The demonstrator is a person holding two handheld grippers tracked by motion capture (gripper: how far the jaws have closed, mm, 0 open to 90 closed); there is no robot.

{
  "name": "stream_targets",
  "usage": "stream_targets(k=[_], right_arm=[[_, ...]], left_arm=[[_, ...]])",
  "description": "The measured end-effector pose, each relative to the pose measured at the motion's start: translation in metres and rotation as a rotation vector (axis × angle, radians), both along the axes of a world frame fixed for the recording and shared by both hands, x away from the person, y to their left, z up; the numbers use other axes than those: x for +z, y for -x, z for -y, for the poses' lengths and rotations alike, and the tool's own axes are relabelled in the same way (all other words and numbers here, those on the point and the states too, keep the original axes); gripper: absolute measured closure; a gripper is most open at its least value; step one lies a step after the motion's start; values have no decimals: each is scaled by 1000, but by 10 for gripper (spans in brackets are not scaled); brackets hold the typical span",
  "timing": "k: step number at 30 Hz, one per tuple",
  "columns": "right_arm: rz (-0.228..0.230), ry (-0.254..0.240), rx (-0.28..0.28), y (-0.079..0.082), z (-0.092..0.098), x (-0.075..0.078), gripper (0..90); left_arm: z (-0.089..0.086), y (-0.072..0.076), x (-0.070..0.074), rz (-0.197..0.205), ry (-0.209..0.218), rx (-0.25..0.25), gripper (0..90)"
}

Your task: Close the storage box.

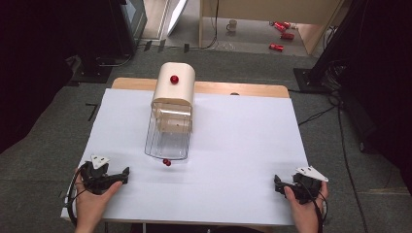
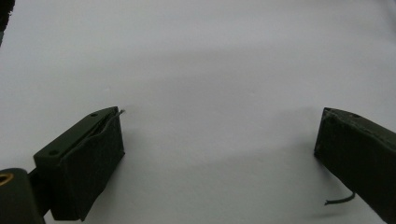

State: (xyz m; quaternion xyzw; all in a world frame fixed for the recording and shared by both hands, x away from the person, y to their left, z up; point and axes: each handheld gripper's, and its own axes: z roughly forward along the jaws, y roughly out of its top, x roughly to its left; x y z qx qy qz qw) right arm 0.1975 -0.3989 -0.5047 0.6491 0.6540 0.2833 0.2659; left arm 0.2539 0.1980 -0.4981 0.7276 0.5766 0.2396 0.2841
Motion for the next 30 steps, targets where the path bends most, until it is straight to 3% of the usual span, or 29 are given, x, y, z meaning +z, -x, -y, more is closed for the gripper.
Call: stream_targets(k=[8,13,20,22,27,30], right_arm=[[3,2,1,0,0,0,0],[1,1,0,0,0,0,0],[5,3,2,1,-1,1,12],[11,-24,2,3,-2,4,15],[64,-40,4,8,-21,16,134],[79,-47,45,10,-40,22,135]], left_arm=[[0,2,3,-14,-11,3,15],[1,2,4,-4,5,4,16],[1,2,1,-3,-9,9,16],[1,3,1,2,-8,9,16],[2,3,0,6,-10,12,16],[1,3,0,3,-6,11,16]])
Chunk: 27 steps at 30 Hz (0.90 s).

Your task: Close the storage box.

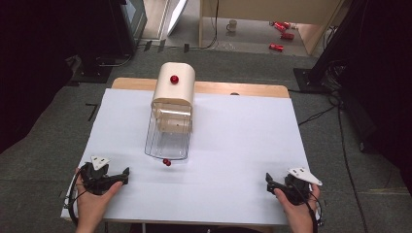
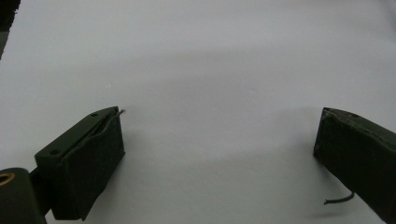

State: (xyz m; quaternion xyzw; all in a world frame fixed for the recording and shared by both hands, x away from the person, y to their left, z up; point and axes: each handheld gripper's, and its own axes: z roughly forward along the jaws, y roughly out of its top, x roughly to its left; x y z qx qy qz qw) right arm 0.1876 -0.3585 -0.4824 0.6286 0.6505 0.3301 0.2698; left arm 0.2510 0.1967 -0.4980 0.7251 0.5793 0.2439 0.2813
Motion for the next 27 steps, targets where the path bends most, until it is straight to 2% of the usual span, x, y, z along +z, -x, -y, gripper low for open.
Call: stream_targets(k=[2,5,14,16,19,27], right_arm=[[8,18,42,-1,-17,4,137],[19,18,85,-2,-38,9,143],[39,4,155,-8,-85,21,172],[46,-1,169,-10,-95,23,194],[53,-16,191,-12,-110,28,285],[97,-26,255,-16,-149,42,358]], left_arm=[[0,0,0,1,1,1,16],[0,0,0,0,1,0,16],[0,0,0,1,1,0,16],[0,0,0,1,1,0,16],[0,0,0,2,1,1,16],[0,0,0,2,1,1,16]])
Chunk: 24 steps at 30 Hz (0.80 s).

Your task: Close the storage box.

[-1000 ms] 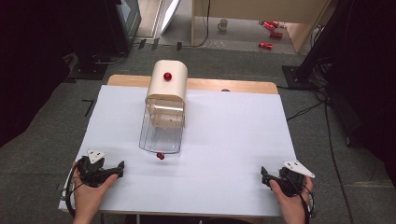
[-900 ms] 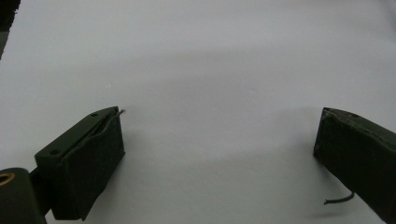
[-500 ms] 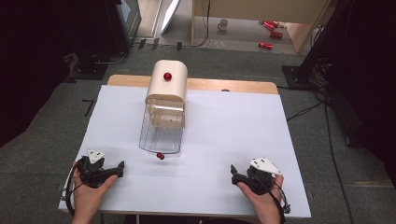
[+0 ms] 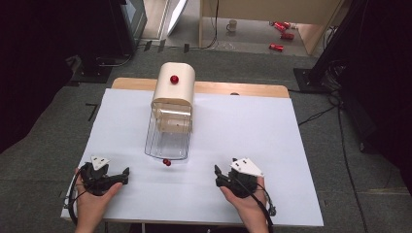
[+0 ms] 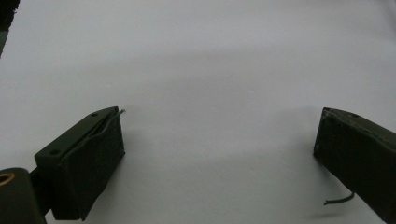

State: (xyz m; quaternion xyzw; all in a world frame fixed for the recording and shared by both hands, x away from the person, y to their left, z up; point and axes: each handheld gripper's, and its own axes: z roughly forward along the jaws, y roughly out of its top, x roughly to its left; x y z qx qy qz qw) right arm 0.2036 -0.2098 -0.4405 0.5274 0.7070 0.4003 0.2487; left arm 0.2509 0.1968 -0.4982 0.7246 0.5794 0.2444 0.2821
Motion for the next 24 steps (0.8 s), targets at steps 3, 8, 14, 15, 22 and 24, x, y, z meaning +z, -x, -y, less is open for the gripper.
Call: stream_targets(k=[3,8,14,15,22,24], right_arm=[[6,-1,7,-1,-12,3,399],[21,-24,30,-3,-30,7,471],[40,-45,57,-4,-48,9,560],[42,-50,61,-4,-51,9,572],[55,-80,77,-4,-68,13,629],[53,-86,90,-4,-73,13,642]], left_arm=[[0,0,0,0,1,0,16],[0,0,0,-1,0,-1,16],[0,0,0,-2,-1,-1,16],[0,0,0,-2,-1,-1,16],[0,0,0,-3,0,-1,16],[0,0,0,-2,0,-1,16]])
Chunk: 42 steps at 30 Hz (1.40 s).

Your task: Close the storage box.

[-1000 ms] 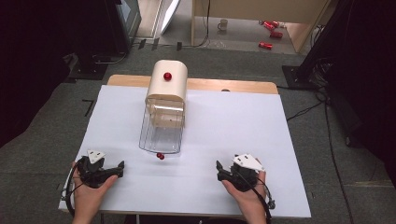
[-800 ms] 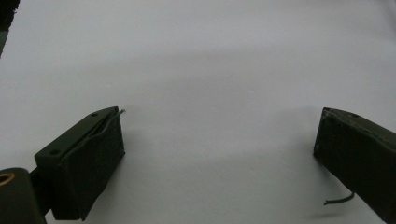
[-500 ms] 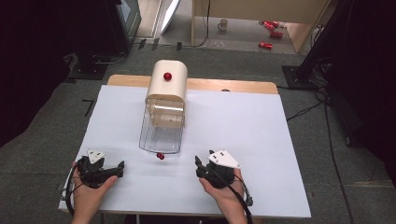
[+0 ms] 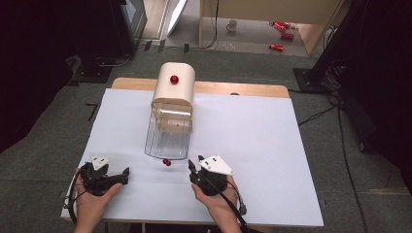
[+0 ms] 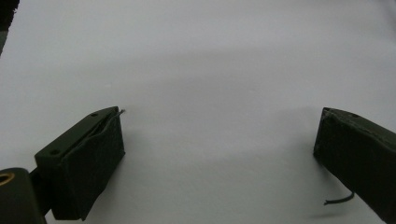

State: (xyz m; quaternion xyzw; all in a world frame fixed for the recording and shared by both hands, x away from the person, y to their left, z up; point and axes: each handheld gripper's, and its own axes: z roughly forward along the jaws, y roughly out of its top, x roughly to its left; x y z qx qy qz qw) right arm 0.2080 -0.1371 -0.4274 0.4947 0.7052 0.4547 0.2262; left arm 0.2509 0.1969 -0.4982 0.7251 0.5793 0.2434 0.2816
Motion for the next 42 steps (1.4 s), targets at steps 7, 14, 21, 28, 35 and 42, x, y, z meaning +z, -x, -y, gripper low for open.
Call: stream_targets(k=[7,14,21,28,35,42], right_arm=[[-12,-3,39,0,-20,-4,666],[-28,-8,69,-2,-37,-10,686],[-32,-10,84,-5,-52,-16,699],[-38,-8,100,-7,-65,-21,711],[-50,-13,73,-10,-71,-25,724],[-50,-21,48,-10,-77,-27,727]], left_arm=[[0,0,0,0,0,0,16],[0,0,0,0,0,0,16],[0,0,0,0,0,0,16],[0,0,0,0,0,0,16],[0,0,0,0,0,0,16],[0,0,0,0,0,0,16]])
